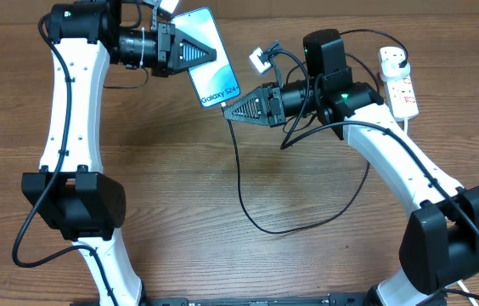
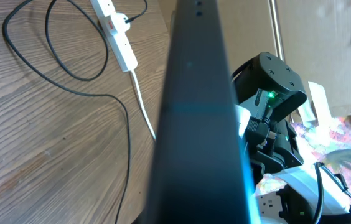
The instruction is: Plug charger to phone and switch on socket
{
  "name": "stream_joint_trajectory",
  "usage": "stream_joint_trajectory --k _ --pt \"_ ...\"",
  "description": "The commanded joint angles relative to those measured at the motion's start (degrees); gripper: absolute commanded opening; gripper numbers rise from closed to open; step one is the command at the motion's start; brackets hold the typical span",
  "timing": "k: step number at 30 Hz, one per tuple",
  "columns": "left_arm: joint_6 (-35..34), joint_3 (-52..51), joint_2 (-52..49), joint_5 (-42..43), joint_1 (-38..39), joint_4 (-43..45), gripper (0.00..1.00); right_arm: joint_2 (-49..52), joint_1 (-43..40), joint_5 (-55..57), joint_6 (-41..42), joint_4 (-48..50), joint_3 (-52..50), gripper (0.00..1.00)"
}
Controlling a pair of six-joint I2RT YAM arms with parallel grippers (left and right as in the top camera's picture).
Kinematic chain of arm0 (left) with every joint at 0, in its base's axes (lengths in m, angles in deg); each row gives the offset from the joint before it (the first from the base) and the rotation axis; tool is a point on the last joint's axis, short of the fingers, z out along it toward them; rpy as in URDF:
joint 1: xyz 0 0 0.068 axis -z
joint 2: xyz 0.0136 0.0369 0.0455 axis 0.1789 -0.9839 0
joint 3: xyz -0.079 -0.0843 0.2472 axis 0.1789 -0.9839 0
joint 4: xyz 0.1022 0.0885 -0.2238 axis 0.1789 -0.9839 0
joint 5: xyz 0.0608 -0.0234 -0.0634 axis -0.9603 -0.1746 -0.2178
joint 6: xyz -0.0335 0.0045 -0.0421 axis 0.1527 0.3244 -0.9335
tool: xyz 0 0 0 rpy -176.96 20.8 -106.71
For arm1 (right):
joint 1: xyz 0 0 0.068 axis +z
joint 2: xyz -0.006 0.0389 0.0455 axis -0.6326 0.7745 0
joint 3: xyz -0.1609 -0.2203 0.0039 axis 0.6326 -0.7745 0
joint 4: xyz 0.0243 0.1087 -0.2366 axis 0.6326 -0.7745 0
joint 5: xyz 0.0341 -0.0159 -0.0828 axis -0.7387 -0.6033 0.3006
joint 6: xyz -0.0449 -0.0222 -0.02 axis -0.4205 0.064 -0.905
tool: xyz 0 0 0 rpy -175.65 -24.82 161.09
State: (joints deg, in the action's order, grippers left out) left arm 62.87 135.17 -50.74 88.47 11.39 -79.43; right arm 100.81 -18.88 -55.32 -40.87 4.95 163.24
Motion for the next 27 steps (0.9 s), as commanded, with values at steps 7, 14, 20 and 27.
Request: stream_joint_trajectory --k 7,14,20,27 --pt "2.45 1.16 -0.48 1.55 1.01 -0.59 0.04 0.04 -0.17 0.13 0.07 1.05 0.13 0.04" --pt "3.30 1.16 -0.48 1.57 2.21 -0.46 0.04 0.04 -0.11 0.11 0.07 1.05 0.13 0.04" --pt "3.93 1.16 -0.48 1.62 3.10 -0.44 0.04 0.04 -0.13 0.13 0.04 1.05 0.13 0.04" --pt "6.75 1.16 -0.48 1.55 3.37 -3.10 0.04 0.04 -0.17 0.15 0.07 1.49 0.13 0.04"
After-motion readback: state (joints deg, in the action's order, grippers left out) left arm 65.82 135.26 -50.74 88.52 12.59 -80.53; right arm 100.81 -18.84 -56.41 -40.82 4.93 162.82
